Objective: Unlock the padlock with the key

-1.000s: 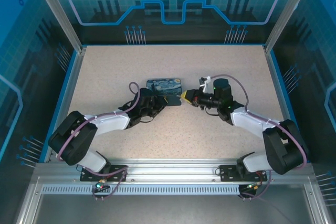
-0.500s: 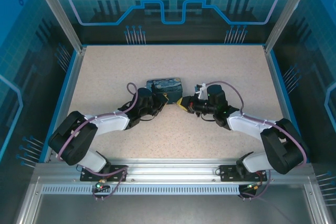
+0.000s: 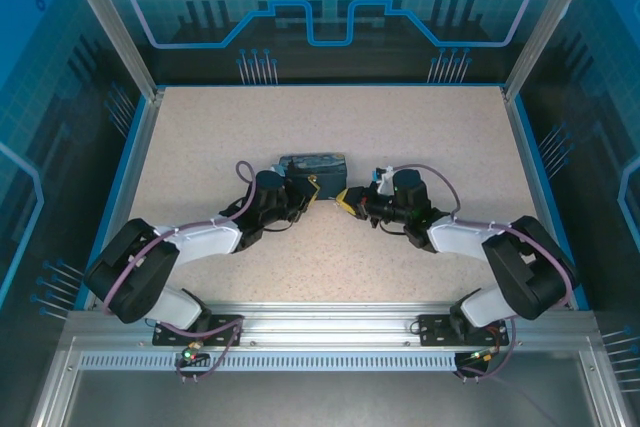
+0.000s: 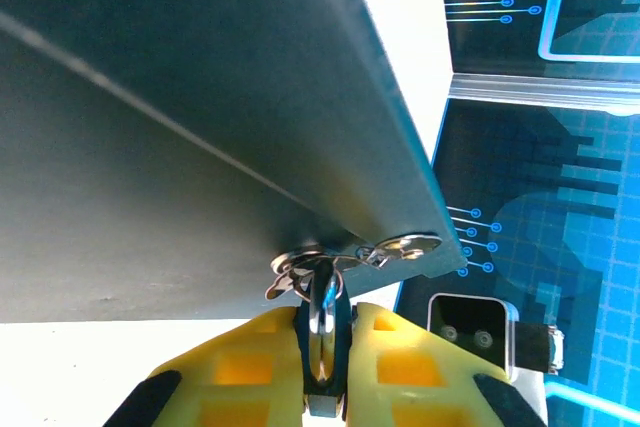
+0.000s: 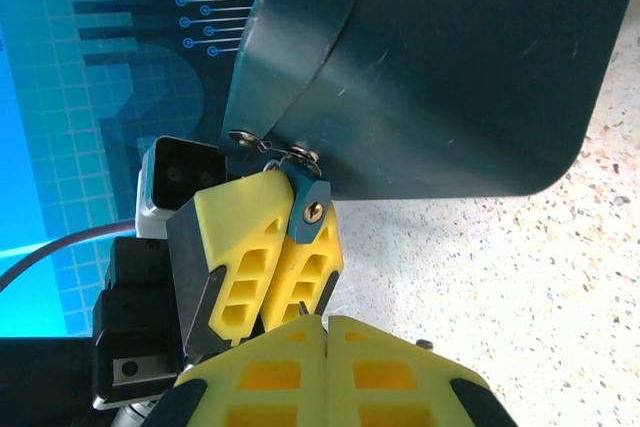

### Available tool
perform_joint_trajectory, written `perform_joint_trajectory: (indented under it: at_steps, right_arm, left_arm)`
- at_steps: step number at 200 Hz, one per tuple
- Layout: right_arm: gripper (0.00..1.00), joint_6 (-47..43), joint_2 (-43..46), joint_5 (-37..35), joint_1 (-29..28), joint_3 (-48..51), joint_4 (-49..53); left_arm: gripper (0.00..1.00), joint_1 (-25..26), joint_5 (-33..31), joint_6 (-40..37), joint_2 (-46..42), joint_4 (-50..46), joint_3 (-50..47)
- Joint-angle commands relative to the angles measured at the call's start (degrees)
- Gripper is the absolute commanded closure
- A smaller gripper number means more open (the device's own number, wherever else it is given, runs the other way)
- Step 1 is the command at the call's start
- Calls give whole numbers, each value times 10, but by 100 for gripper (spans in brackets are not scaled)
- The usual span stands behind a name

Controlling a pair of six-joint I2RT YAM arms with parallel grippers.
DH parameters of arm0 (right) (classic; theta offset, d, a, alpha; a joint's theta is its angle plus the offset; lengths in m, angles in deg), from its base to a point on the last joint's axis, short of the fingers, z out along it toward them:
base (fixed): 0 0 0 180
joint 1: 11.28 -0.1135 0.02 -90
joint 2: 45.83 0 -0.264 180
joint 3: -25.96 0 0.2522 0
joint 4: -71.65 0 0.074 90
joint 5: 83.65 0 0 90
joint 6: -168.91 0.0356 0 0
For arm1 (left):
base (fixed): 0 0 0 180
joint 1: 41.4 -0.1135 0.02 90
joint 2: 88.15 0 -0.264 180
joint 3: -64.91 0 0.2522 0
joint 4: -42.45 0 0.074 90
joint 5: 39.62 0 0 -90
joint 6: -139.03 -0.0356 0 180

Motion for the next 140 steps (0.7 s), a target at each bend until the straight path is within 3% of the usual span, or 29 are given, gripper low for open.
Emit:
perform_joint_trajectory:
  at_steps: [1, 53, 140]
  right_arm:
    - [100, 19, -24, -2, -7, 9, -63]
    - [100, 46, -70, 1, -10, 10, -130]
    - [100, 49, -78, -11, -17, 4, -131]
  left_arm:
    - [100, -4, 17, 10, -21, 30, -2]
    - [100, -4, 25, 14, -17, 51, -8]
    - [100, -4, 28, 45, -4, 109, -30]
